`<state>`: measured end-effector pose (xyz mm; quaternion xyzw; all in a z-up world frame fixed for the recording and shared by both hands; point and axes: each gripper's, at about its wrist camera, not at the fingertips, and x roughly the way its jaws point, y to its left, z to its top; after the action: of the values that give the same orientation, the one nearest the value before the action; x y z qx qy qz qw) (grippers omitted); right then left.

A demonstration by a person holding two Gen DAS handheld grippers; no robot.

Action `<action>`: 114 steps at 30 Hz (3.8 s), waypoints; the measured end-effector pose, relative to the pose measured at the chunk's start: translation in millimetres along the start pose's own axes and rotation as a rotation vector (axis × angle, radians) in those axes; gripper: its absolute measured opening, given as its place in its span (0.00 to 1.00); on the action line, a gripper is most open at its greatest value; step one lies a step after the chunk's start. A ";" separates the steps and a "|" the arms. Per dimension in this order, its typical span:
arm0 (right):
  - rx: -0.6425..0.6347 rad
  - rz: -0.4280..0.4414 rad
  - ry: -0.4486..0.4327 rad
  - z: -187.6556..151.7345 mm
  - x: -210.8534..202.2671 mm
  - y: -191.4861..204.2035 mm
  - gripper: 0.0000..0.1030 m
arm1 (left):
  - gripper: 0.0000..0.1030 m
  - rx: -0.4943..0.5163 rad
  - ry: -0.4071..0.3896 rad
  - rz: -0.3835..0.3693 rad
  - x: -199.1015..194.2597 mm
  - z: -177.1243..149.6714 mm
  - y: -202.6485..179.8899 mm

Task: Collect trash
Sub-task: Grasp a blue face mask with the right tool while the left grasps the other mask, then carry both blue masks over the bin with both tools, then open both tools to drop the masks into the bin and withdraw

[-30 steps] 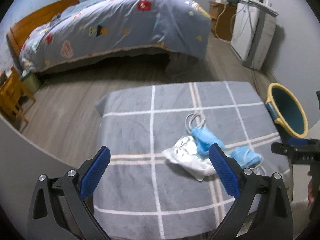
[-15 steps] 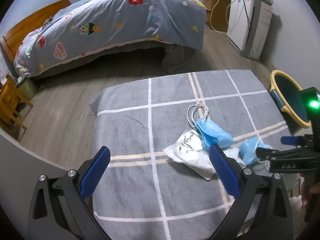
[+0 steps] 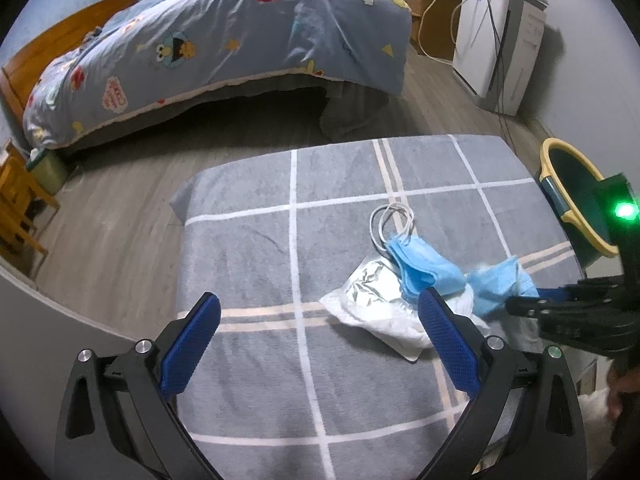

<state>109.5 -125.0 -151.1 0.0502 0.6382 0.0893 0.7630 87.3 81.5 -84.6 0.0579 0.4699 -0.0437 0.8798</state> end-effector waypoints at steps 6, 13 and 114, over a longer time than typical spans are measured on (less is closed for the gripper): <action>-0.140 -0.061 -0.066 21.1 -57.3 -6.2 0.20 | 0.95 0.012 0.002 -0.050 8.2 4.5 -14.8; -0.013 0.068 -0.116 32.6 -60.5 -39.9 0.20 | 0.95 0.073 0.047 -0.057 34.4 3.2 -47.4; 0.544 0.010 -0.258 0.6 -95.9 -332.2 0.36 | 0.45 0.622 -0.036 -0.426 48.1 86.6 -353.9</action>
<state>117.9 -469.3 -121.8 0.2671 0.5360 -0.0882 0.7960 138.6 -282.0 -98.3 0.2224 0.4202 -0.3672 0.7995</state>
